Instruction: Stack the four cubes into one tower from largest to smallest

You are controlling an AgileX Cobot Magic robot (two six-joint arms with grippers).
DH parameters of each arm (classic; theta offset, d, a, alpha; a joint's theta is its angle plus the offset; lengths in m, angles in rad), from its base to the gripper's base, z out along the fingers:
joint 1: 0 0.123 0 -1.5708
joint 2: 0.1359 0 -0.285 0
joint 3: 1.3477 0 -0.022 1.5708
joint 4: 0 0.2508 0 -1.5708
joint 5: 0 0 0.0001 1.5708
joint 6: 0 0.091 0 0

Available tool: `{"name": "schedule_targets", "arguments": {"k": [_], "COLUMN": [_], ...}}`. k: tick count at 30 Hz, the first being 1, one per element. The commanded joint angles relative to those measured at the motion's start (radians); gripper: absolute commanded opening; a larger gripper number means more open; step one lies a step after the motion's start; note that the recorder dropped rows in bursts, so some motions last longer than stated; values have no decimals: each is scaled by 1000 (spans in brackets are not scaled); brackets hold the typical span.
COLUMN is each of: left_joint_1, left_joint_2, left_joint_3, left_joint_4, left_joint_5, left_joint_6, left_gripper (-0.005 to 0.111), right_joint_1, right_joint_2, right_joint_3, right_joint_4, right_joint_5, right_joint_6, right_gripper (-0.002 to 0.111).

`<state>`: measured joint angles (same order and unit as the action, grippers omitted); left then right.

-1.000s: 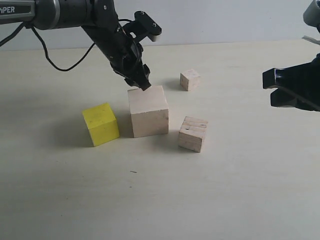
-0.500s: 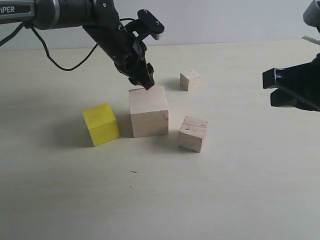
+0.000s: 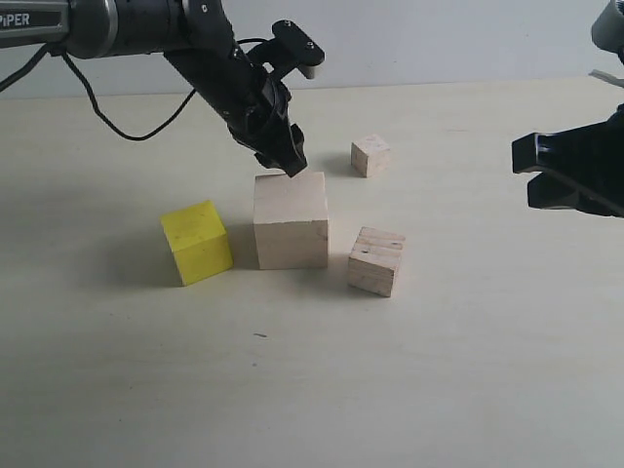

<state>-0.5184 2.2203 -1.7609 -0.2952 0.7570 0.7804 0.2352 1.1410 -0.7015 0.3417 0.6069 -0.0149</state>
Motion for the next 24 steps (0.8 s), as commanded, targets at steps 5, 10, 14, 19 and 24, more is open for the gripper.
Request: {"name": "schedule_targets", "arguments": {"k": [5,10,14,19,24], "left_joint_1": [-1,-1,-1,26,82], "left_joint_2": [-1,-60,-143,-246,-319], "left_joint_3": [-6,-10,-10,-10,-10], "left_joint_4": [13,28,65,103,103], "left_joint_5": [3,1,-3,86,281], "left_joint_6": [5,1,-12,-137,-208], "left_gripper": [51,51,51,51,47], "right_joint_1": [4,4,4,4,4], "right_joint_2": [-2,-2,-2,-2,-2], "right_joint_3": [-3,-3,-3,-3,-3], "right_joint_4": [-1,-1,-1,-1,-1], "right_joint_5": [-8,-8,-8,-8,-8], "right_joint_6": [-11,-11,-11,-11,-11], "right_gripper": [0,0,0,0,0]}}
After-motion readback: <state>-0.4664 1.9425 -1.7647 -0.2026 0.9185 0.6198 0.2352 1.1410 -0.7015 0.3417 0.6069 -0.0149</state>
